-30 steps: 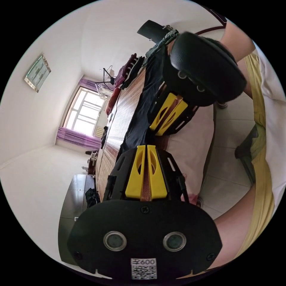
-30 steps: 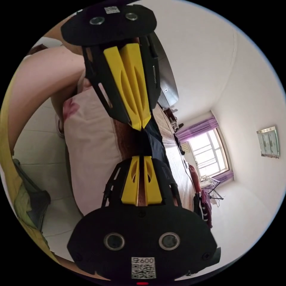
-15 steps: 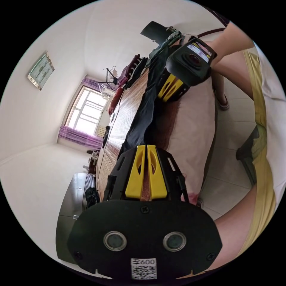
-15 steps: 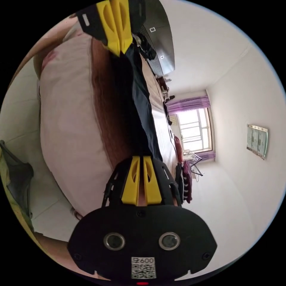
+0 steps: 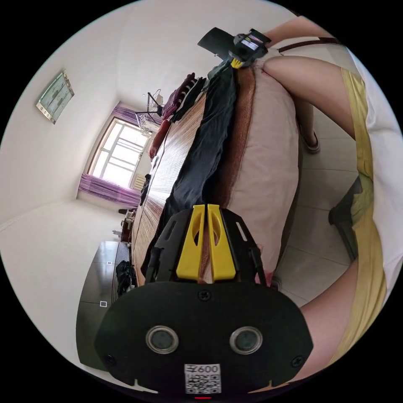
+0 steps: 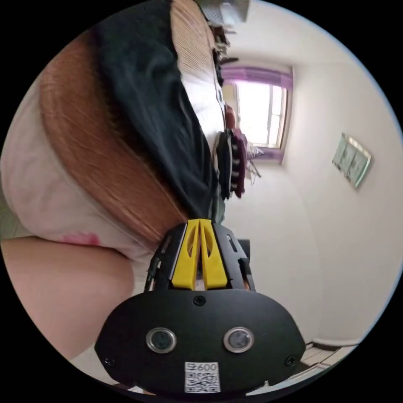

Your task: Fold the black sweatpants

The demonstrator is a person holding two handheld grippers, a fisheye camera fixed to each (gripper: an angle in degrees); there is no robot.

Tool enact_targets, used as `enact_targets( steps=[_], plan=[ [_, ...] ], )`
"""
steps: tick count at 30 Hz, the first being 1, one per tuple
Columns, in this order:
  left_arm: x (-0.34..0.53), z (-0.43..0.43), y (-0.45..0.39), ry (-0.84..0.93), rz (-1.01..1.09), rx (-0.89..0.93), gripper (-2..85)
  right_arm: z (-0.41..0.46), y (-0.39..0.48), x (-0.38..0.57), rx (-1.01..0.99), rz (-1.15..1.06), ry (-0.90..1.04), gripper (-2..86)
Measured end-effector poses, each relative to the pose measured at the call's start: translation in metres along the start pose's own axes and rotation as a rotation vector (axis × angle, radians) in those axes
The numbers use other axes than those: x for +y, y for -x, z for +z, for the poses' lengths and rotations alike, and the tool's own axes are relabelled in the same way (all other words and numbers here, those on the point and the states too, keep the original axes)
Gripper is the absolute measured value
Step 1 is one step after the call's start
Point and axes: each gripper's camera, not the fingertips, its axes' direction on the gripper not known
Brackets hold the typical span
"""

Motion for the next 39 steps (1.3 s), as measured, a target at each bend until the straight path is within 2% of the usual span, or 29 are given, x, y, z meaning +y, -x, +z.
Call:
enact_targets(
  steps=[3, 5, 6, 8, 11, 13, 15, 18, 21, 25, 28, 31, 35, 39],
  plan=[
    [-0.021, 0.010, 0.034, 0.016, -0.005, 0.075, 3.3, 0.007, -0.082, 0.019, -0.142, 0.246, 0.104, -0.8],
    [-0.026, 0.007, 0.069, 0.008, -0.050, 0.185, 4.1, -0.025, -0.149, 0.040, -0.318, 0.488, 0.000, -0.6],
    [-0.021, 0.002, 0.099, -0.008, -0.117, 0.217, 4.9, -0.036, -0.163, 0.045, -0.370, 0.537, -0.052, -0.5],
    [-0.001, -0.004, 0.156, -0.027, -0.236, 0.170, 6.4, -0.068, -0.214, 0.061, -0.540, 0.716, -0.217, 0.5],
    [0.045, 0.012, 0.287, 0.003, -0.496, -0.003, 8.4, -0.068, -0.263, 0.054, -0.731, 0.844, -0.248, 5.6],
    [0.073, 0.047, 0.379, 0.068, -0.673, -0.006, 10.5, -0.059, -0.286, 0.038, -0.794, 0.866, -0.222, 8.3],
    [0.106, 0.107, 0.498, 0.136, -0.885, 0.080, 11.8, -0.051, -0.307, 0.017, -0.823, 0.865, -0.192, 9.1],
    [0.124, 0.186, 0.602, 0.202, -1.045, 0.205, 11.3, -0.038, -0.341, -0.013, -0.900, 0.918, -0.146, 9.0],
    [0.124, 0.252, 0.663, 0.226, -1.146, 0.306, 12.4, -0.032, -0.372, -0.031, -0.939, 0.988, -0.125, 8.1],
    [0.104, 0.292, 0.701, 0.252, -1.153, 0.343, 11.1, -0.042, -0.407, -0.041, -0.879, 1.003, -0.083, 7.9],
    [0.076, 0.302, 0.716, 0.294, -1.093, 0.247, 10.9, -0.053, -0.426, -0.037, -0.927, 1.027, -0.144, 8.2],
    [0.053, 0.324, 0.732, 0.331, -1.033, 0.352, 12.0, -0.086, -0.431, -0.058, -0.941, 0.863, -0.272, 7.4],
    [0.026, 0.315, 0.759, 0.315, -1.006, 0.251, 10.2, -0.096, -0.417, -0.108, -0.941, 0.677, -0.114, 5.0],
    [-0.001, 0.288, 0.789, 0.254, -0.970, 0.185, 8.9, -0.098, -0.412, -0.123, -0.976, 0.629, -0.062, 1.1]
  ],
)
